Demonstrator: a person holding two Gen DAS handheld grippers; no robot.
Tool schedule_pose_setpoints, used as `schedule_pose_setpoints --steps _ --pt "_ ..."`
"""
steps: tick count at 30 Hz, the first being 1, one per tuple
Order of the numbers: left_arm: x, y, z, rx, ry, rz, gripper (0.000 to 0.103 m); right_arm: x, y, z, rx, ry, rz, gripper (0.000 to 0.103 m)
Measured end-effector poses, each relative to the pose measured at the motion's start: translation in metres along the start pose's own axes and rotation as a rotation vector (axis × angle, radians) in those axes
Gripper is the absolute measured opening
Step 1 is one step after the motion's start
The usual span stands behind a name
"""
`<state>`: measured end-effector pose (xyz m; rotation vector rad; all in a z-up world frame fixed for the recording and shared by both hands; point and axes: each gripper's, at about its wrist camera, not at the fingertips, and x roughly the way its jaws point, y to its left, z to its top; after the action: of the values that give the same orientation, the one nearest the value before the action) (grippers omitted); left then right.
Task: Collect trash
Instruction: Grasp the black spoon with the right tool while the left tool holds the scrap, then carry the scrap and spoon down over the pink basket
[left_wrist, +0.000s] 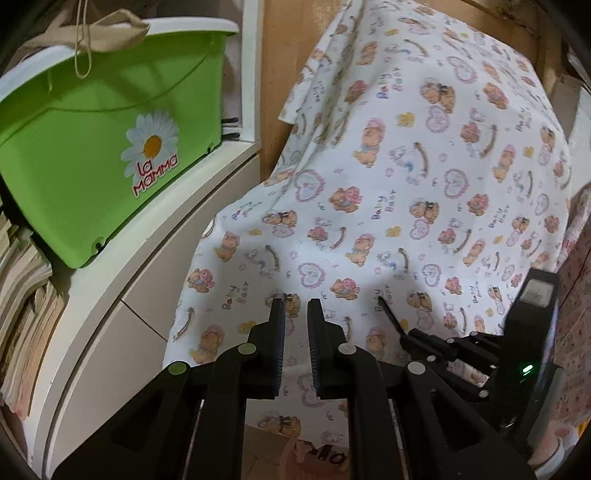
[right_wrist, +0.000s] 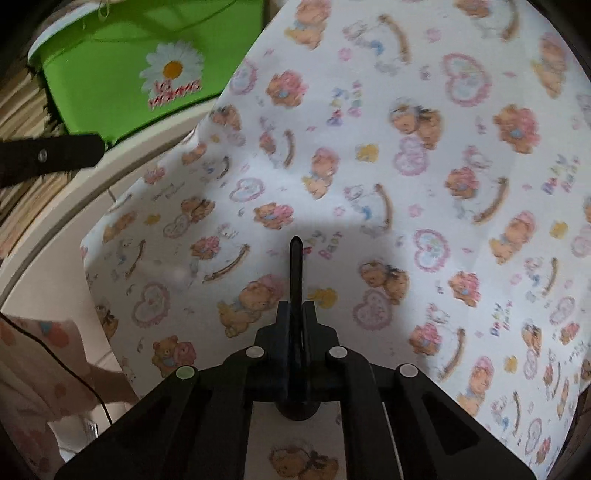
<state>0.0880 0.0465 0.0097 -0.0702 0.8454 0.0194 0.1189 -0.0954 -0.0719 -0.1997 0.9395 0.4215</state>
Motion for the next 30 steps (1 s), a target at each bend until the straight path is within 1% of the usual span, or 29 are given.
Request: schedule_pose_setpoints --steps 3,5,7,11,15,18,20,21,22,26,28,30 --pt "0.0 0.0 0.0 -0.003 0.005 -0.002 0.011 -0.016 -0.012 0.002 0.076 -0.041 0.018 0.007" --pt "0.002 0.001 -0.001 -0.011 0.014 0.004 0.011 -0.032 -0.027 0.001 0.152 -0.082 0.039 0.007" --pt "0.003 0.002 -0.002 -0.012 0.018 -0.001 0.011 -0.046 -0.043 0.0 0.229 -0.112 0.086 0.007" --pt "0.003 -0.002 -0.004 0.002 0.018 -0.008 0.011 -0.062 -0.071 -0.005 0.346 -0.132 0.173 0.007" --pt "0.004 -0.004 -0.006 0.007 0.028 -0.018 0.011 -0.076 -0.086 -0.017 0.342 -0.098 0.184 0.006" --pt "0.006 -0.004 -0.007 0.013 0.037 -0.026 0.011 -0.074 -0.099 -0.028 0.427 -0.065 0.293 0.006" --pt "0.003 -0.006 -0.006 0.031 0.022 -0.018 0.011 -0.069 -0.109 -0.038 0.499 -0.042 0.355 0.006" --pt "0.001 -0.007 -0.005 0.038 0.011 -0.018 0.011 -0.068 -0.113 -0.04 0.521 -0.038 0.365 0.006" --pt "-0.001 -0.007 -0.004 0.041 0.005 -0.024 0.011 -0.068 -0.115 -0.044 0.534 -0.035 0.364 0.006" --pt "-0.004 -0.012 -0.008 0.056 0.01 -0.04 0.011 -0.072 -0.108 -0.053 0.484 -0.027 0.271 0.006" --pt "-0.006 -0.017 -0.012 0.069 0.012 -0.04 0.011 -0.078 -0.102 -0.055 0.464 -0.03 0.269 0.006" --pt "-0.01 -0.02 -0.015 0.075 0.0 -0.015 0.011 -0.088 -0.095 -0.058 0.436 -0.045 0.26 0.006"
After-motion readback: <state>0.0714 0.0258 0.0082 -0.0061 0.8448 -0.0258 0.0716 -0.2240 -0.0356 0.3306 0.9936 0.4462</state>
